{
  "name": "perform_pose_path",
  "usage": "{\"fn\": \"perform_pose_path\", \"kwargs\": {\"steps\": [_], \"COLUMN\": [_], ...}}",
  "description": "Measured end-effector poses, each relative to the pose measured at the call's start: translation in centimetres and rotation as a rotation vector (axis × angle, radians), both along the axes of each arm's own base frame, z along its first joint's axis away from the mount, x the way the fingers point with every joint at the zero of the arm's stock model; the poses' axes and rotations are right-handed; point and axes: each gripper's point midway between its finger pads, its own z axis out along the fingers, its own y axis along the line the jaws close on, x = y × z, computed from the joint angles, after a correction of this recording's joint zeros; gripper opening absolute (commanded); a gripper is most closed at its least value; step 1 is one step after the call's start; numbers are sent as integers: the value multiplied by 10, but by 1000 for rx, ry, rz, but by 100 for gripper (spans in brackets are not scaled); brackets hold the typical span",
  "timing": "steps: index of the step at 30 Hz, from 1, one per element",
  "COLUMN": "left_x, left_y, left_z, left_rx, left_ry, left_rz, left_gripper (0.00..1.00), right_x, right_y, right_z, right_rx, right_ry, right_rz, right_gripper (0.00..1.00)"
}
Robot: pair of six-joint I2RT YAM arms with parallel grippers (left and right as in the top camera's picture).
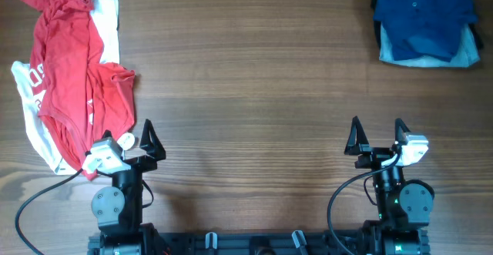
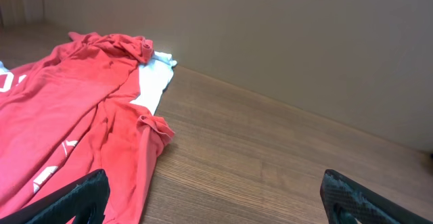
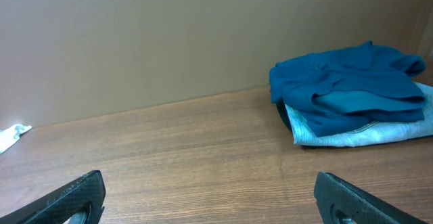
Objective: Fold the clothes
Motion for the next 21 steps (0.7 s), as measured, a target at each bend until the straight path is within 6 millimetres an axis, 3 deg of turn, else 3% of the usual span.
{"fn": "perform_pose_path", "kwargs": {"steps": [21], "left_x": [0], "left_y": [-1], "left_z": [1], "left_rx": [0], "left_ry": [-5], "left_rz": [-6], "left_gripper": [100], "right_x": [0], "right_y": [0], "right_z": [4], "right_rx": [-1], "right_ry": [-14], "right_rz": [0], "right_gripper": [100]}}
